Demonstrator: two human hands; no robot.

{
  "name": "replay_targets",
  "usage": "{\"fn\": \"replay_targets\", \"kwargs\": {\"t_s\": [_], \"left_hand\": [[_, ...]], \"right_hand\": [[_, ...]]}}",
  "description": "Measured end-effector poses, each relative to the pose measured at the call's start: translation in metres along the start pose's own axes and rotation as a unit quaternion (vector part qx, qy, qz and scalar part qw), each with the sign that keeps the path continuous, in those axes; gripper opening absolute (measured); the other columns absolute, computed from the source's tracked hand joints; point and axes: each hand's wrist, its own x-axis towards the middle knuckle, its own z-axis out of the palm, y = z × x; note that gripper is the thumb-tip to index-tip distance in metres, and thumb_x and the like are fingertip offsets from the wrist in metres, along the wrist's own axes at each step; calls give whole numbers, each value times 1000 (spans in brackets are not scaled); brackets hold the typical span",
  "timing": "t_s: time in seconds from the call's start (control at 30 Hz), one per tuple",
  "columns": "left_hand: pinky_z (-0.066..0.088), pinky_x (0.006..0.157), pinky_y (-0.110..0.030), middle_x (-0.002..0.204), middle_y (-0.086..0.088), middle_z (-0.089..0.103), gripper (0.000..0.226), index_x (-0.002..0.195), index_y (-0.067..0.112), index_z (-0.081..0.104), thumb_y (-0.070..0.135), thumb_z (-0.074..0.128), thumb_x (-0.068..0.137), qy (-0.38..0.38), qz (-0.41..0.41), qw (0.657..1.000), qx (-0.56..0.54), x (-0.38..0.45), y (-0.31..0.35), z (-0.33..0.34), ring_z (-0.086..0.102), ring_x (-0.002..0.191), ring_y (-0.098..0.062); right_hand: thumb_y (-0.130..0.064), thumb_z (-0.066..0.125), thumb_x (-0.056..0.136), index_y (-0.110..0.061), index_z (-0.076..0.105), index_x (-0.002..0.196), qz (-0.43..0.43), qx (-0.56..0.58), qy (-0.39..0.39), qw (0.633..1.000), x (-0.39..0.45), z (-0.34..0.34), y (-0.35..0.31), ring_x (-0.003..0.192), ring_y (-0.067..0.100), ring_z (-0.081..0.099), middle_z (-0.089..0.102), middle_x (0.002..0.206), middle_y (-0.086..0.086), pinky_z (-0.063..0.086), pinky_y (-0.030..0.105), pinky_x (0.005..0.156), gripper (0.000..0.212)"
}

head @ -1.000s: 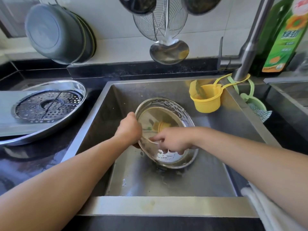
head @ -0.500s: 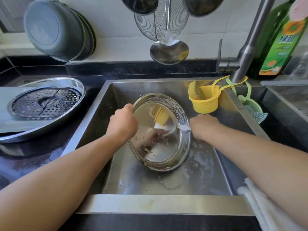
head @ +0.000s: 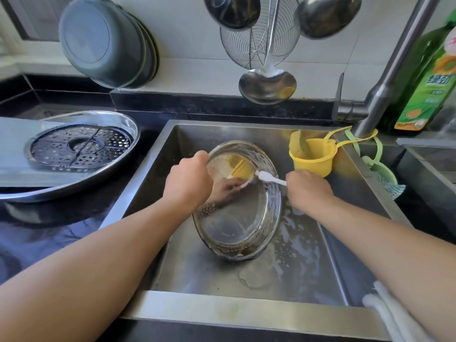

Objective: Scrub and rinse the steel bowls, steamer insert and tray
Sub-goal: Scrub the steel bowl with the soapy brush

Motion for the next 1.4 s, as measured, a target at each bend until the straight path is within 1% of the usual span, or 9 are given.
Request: {"fn": "replay_targets", "kwargs": {"t_s": [0.17, 0.33, 0.53, 0.63, 0.73, 0.93, 1.1, 1.3, 1.4], "left_hand": [[32, 55, -37, 76, -2, 49, 18, 88, 19, 38, 1, 39, 91, -7, 1, 1000, -8, -3, 6, -5, 44, 64, -21], [29, 51, -34, 76, -3, 47, 18, 92, 15, 40, -3, 40, 90, -2, -16, 1000, -1, -5, 6, -8, 43, 63, -21], [39, 58, -37, 79, -5, 53, 18, 97, 15, 45, -1, 42, 91, 10, -12, 1000, -7, -2, 6, -5, 48, 65, -24], [36, 58, -37, 76, -2, 47, 18, 97, 15, 42, -3, 41, 91, 6, -14, 1000, -13, -6, 9, -6, 44, 64, -20], [29, 51, -31, 75, 2, 43, 21, 97, 16, 39, -4, 42, 91, 13, -15, 1000, -11, -8, 8, -7, 41, 62, -16], [28, 50, -33, 74, 0, 45, 22, 95, 17, 39, -4, 41, 89, 19, -18, 1000, -13, -9, 9, -8, 42, 63, -19], [29, 50, -32, 74, 1, 46, 22, 94, 16, 41, -5, 40, 89, 24, -18, 999, -20, -8, 6, -5, 43, 63, -19], [30, 50, -31, 76, -3, 52, 22, 90, 18, 41, -4, 42, 88, 31, -25, 999, -36, -8, 5, -6, 47, 64, -19], [33, 50, -33, 78, -4, 53, 22, 90, 18, 39, -4, 43, 89, 33, -41, 997, -57, -8, 7, -1, 47, 65, -20]], "right_hand": [[-9, 64, 94, -5, 66, 102, -20, -49, -259, 965, -12, 18, -9, 58, 16, 59, 64, 90, 9, 47, 26, 56, 10], [-12, 50, 102, -9, 62, 88, -17, 147, -524, 839, -22, 35, -27, 36, 9, 34, 47, 66, 4, 21, 13, 34, 18], [5, 60, 93, 0, 64, 83, -104, -131, -285, 944, -18, 7, -18, 32, 17, 45, 71, 80, 20, 34, 23, 32, 12], [-4, 51, 100, -5, 64, 90, -62, -11, -470, 880, -28, 23, -29, 25, 11, 34, 46, 43, 3, 24, 15, 29, 16], [-12, 39, 104, -9, 59, 89, -43, 165, -571, 803, -41, 29, -49, 32, 7, 33, 41, 62, 1, 26, 10, 37, 24], [-8, 32, 100, 3, 48, 126, 11, 21, -442, 897, -25, 54, -10, 53, 21, 42, 44, 72, 14, 50, 28, 47, 33], [-11, 31, 106, -7, 50, 87, -66, 142, -569, 807, -59, 43, -56, 34, 13, 42, 40, 67, 6, 52, 26, 40, 27], [-9, 41, 102, 6, 59, 82, -126, -113, -414, 894, -42, 24, -36, 32, 25, 48, 58, 60, 29, 39, 23, 35, 31], [-6, 35, 101, -2, 53, 80, -122, -20, -474, 872, -52, 28, -48, 38, 19, 39, 49, 60, 20, 34, 17, 38, 27]]}}
